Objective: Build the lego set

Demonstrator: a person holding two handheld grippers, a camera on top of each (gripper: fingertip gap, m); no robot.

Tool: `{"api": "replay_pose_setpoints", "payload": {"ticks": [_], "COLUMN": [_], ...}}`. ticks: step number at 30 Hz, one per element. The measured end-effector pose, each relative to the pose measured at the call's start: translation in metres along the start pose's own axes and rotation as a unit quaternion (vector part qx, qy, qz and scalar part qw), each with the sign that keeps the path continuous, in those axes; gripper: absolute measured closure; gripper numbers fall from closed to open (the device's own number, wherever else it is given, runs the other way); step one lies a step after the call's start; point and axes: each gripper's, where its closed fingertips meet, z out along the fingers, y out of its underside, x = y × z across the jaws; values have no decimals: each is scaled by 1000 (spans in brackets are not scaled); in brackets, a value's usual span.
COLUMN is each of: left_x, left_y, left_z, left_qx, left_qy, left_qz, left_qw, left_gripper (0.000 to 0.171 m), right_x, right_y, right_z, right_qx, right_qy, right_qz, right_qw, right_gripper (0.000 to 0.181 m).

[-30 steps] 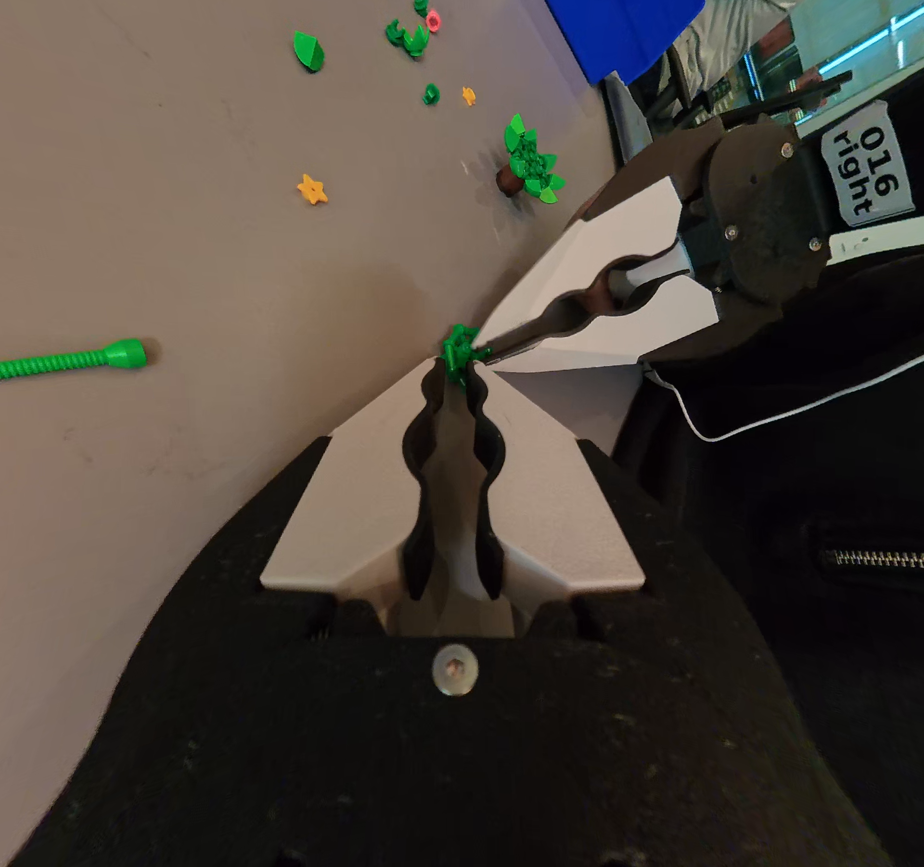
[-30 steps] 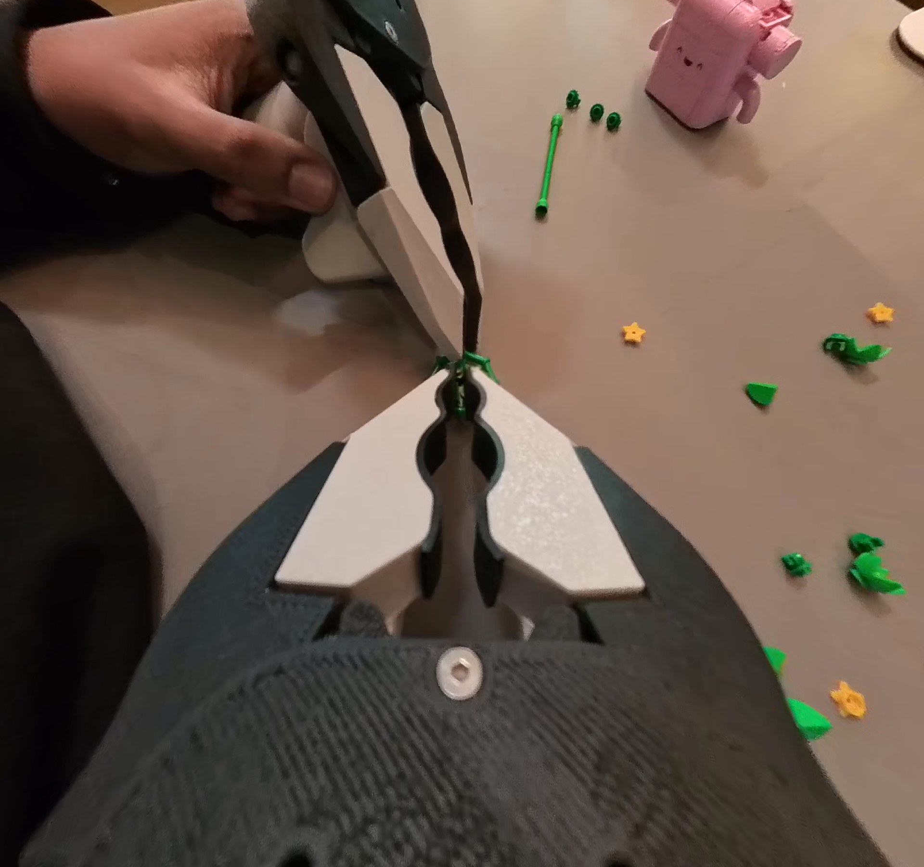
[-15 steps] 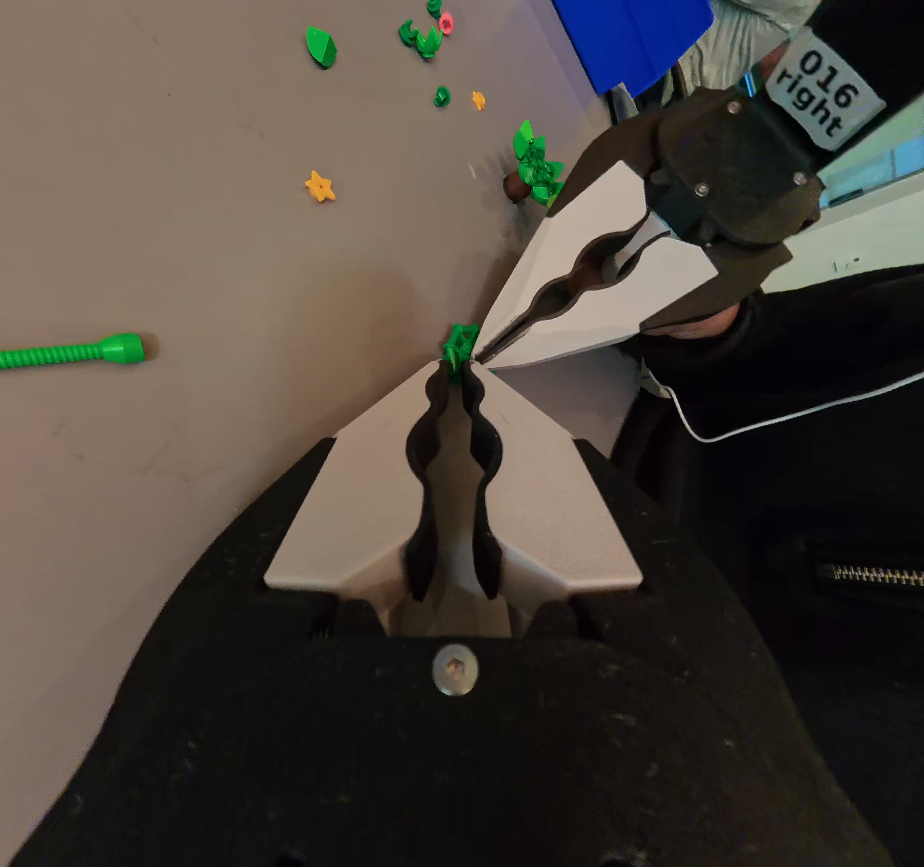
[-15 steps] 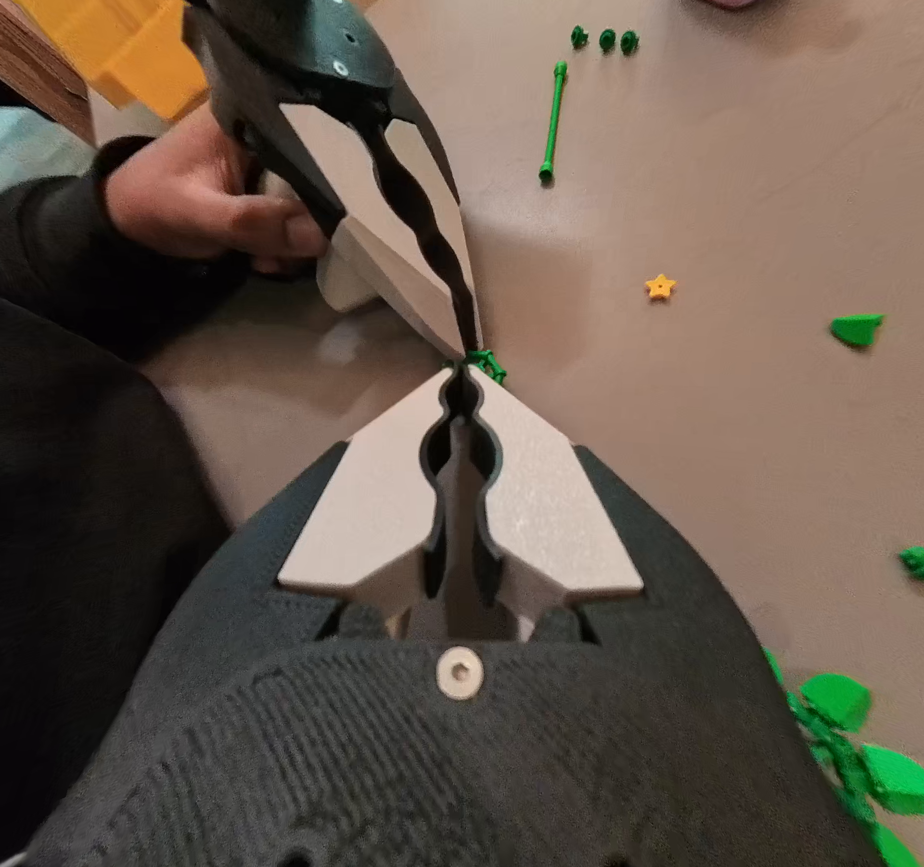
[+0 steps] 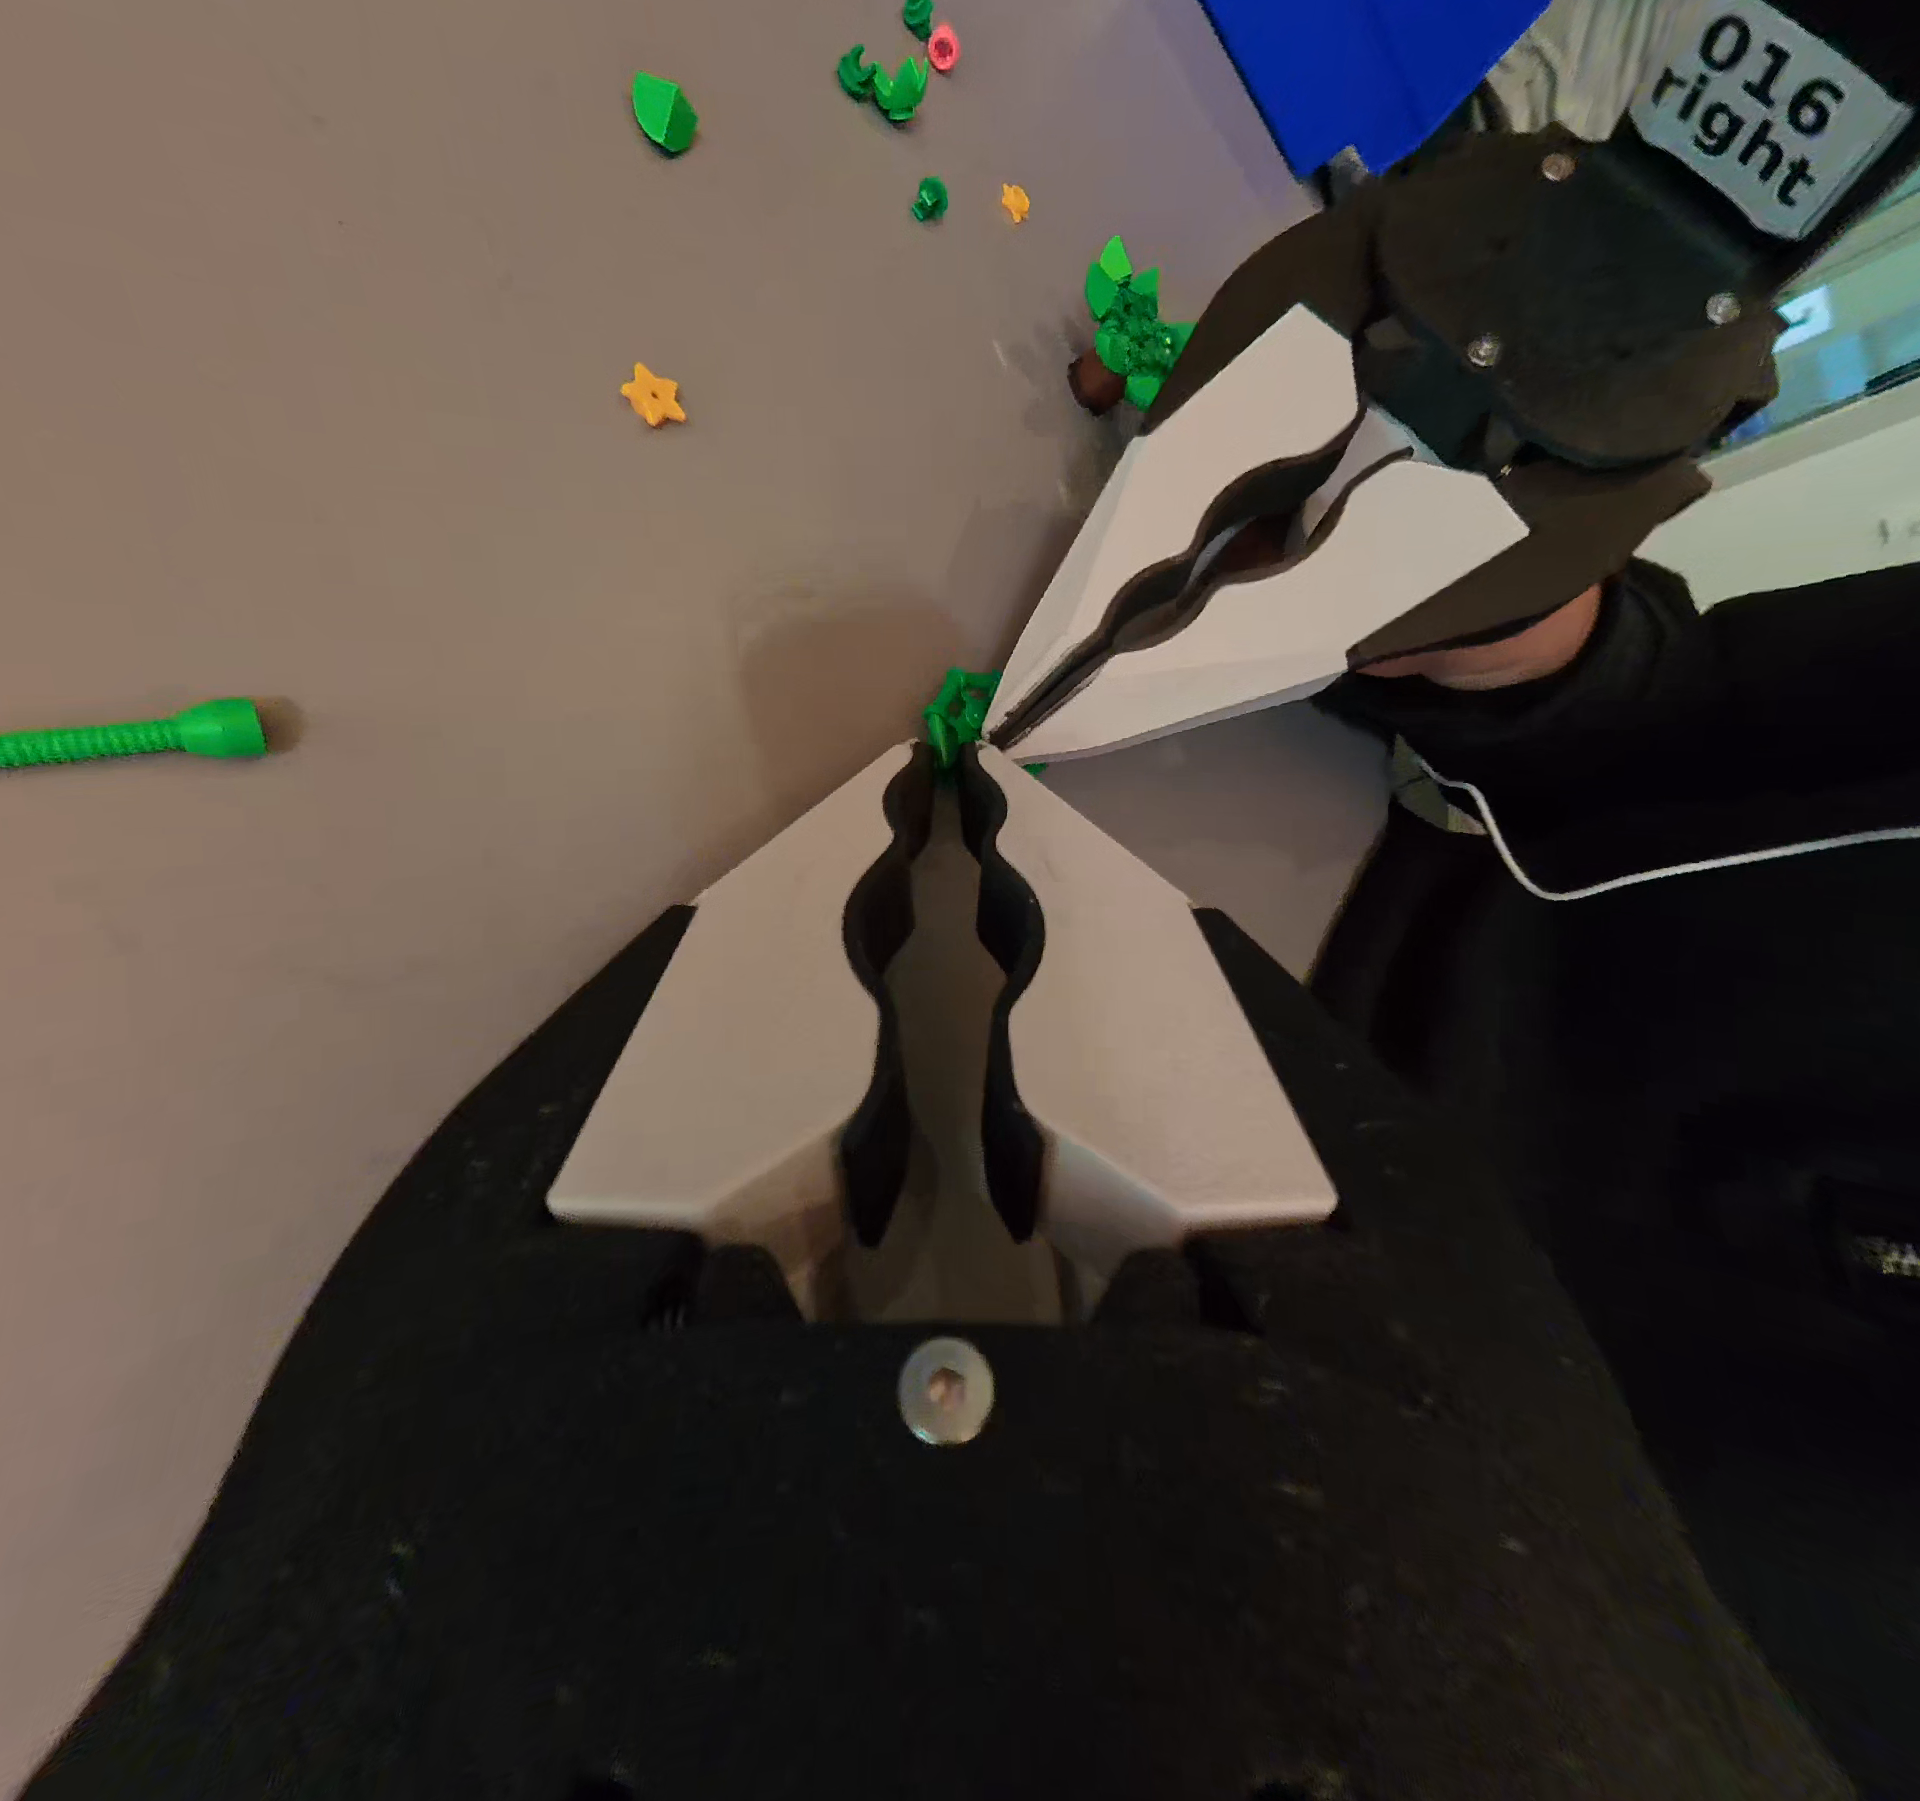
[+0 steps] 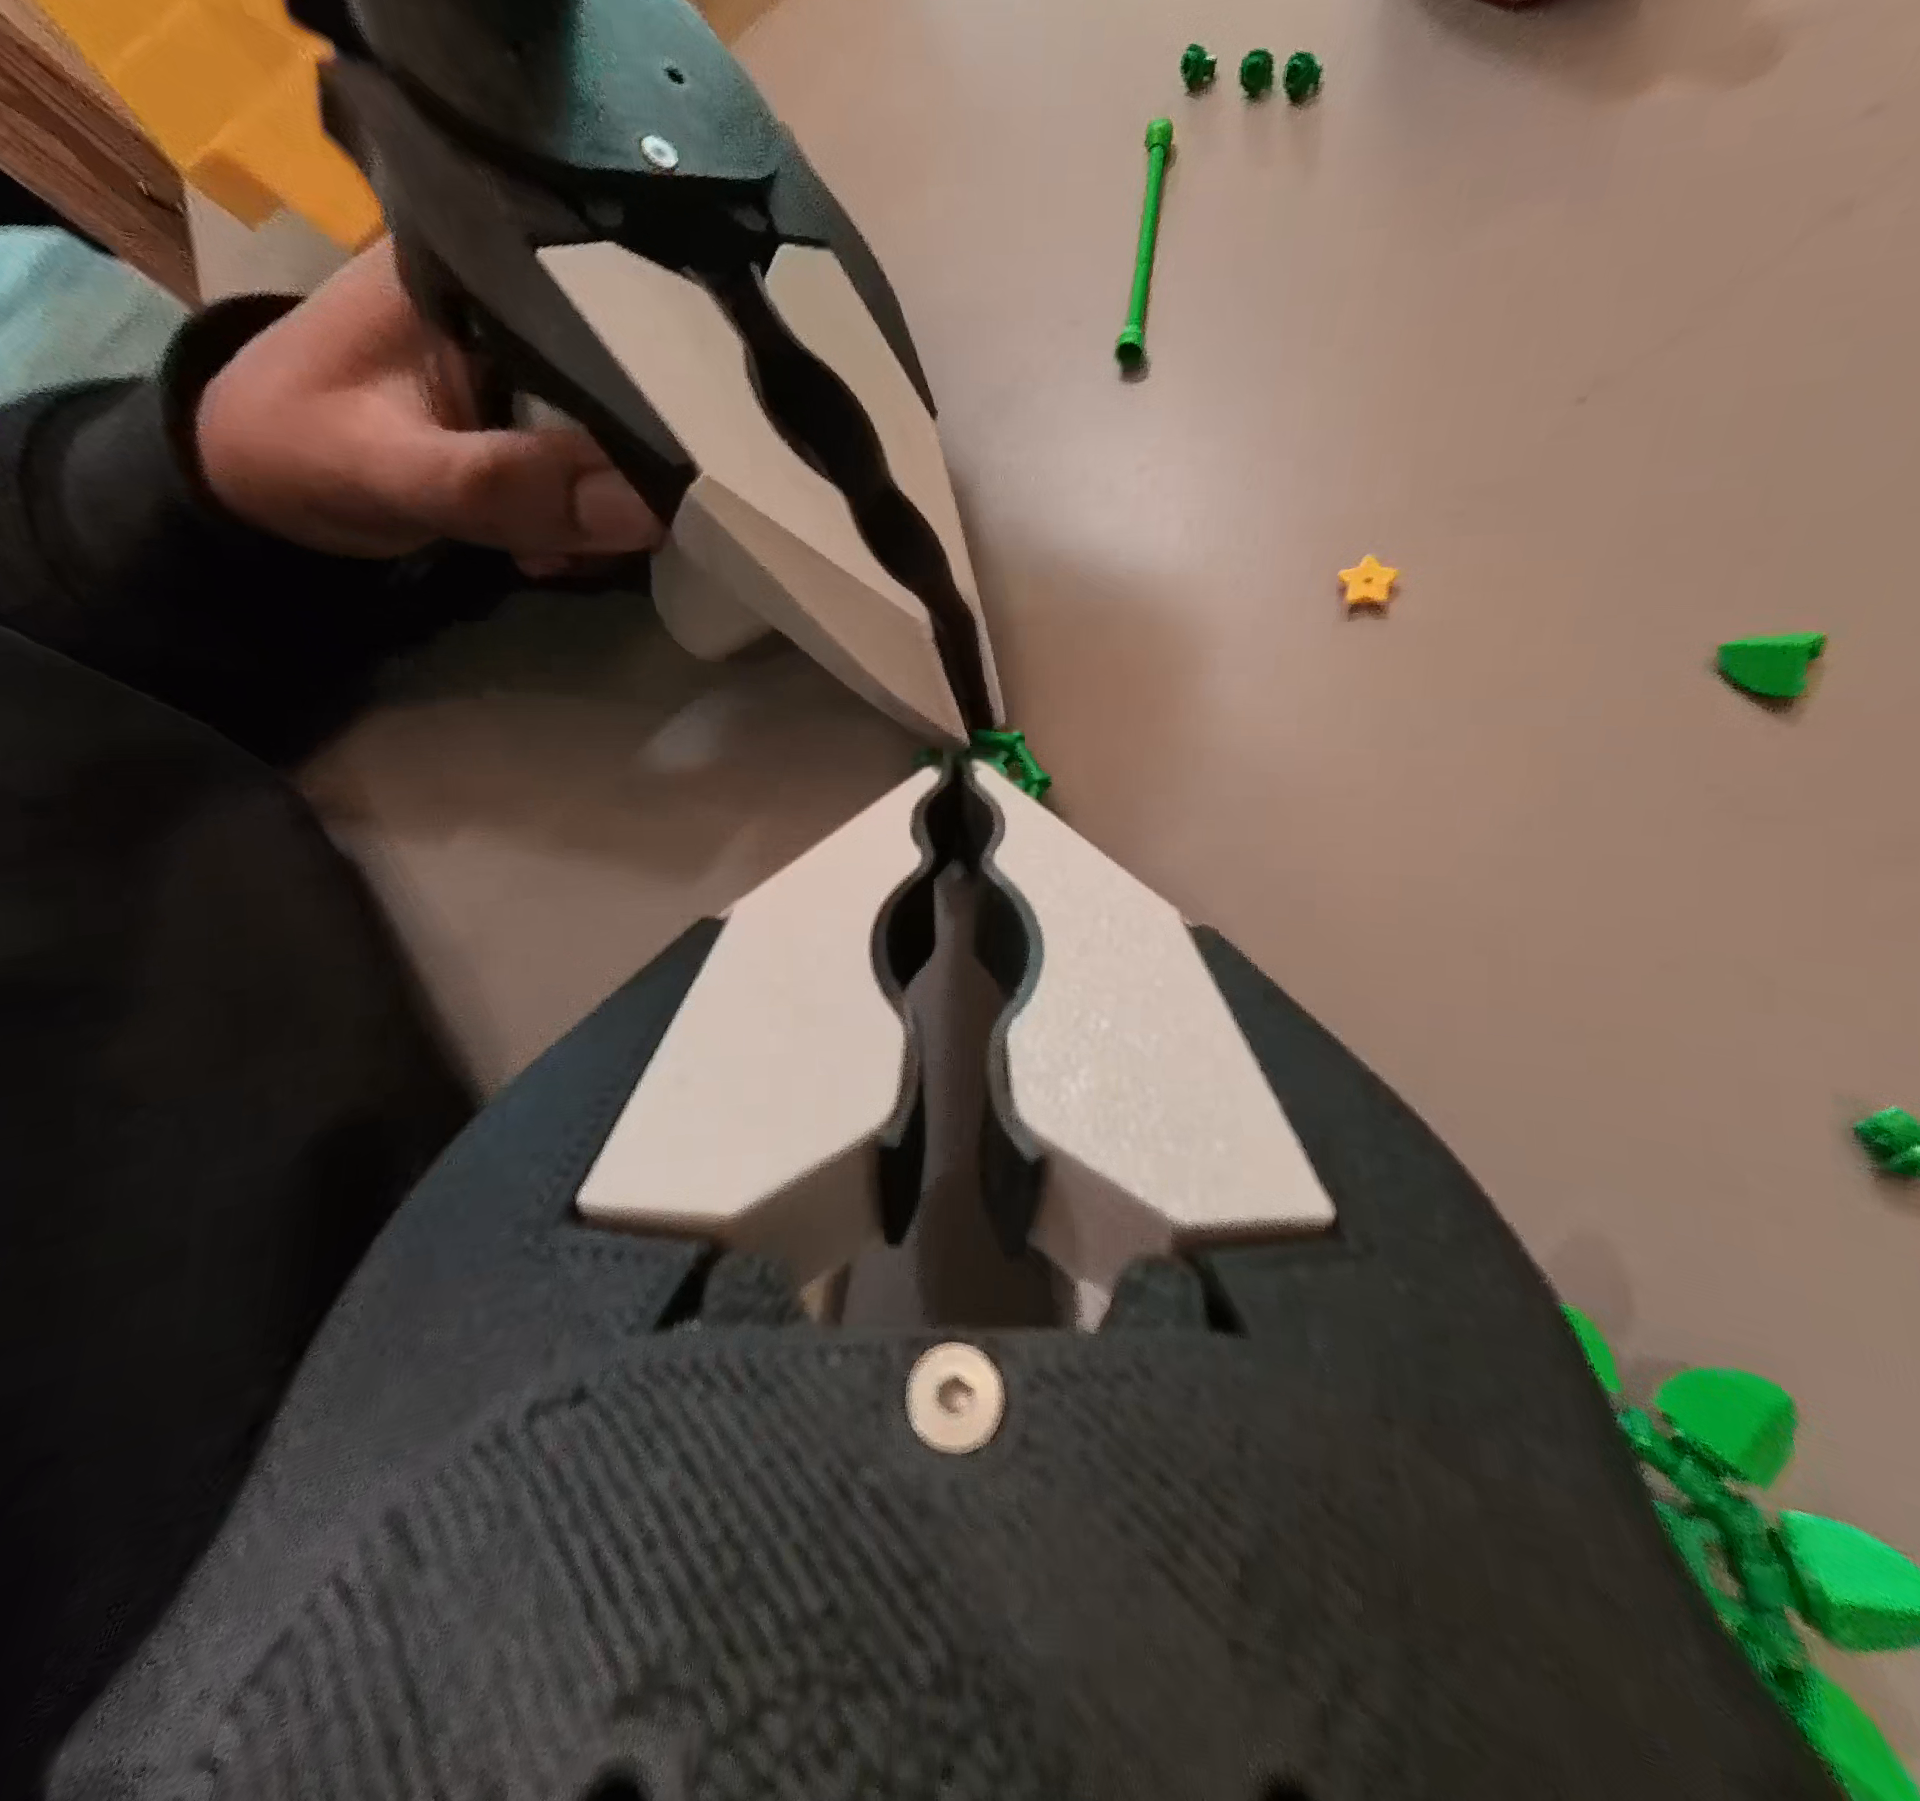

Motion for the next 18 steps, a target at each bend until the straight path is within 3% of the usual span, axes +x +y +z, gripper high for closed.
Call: {"api": "replay_pose_setpoints", "payload": {"ticks": [2,3,6,9,13,15,18], "left_x": [2,2,6,8,17,18,20], "left_y": [1,0,-2,-7,-15,-20,-30], "left_z": [0,0,-3,-8,-16,-20,-28], "left_qx": [-1,1,9,25,56,71,106], "left_qy": [7,8,27,43,68,62,51], "left_qz": [-2,-2,-2,-4,15,33,60], "left_qw": [1000,1000,1000,999,996,995,991], "left_gripper": [169,169,164,159,148,142,130], "right_x": [-6,-8,-11,-2,3,1,2], "right_y": [-2,-7,-18,-8,7,4,1], "right_z": [-4,-9,-19,-12,3,5,5], "right_qx": [13,34,80,42,-27,-22,-18], "right_qy": [3,8,33,78,99,89,69], "right_qz": [-44,-64,-116,-167,-217,-215,-180], "right_qw": [999,997,989,982,971,972,981], "right_gripper": [178,165,148,140,140,151,151]}}
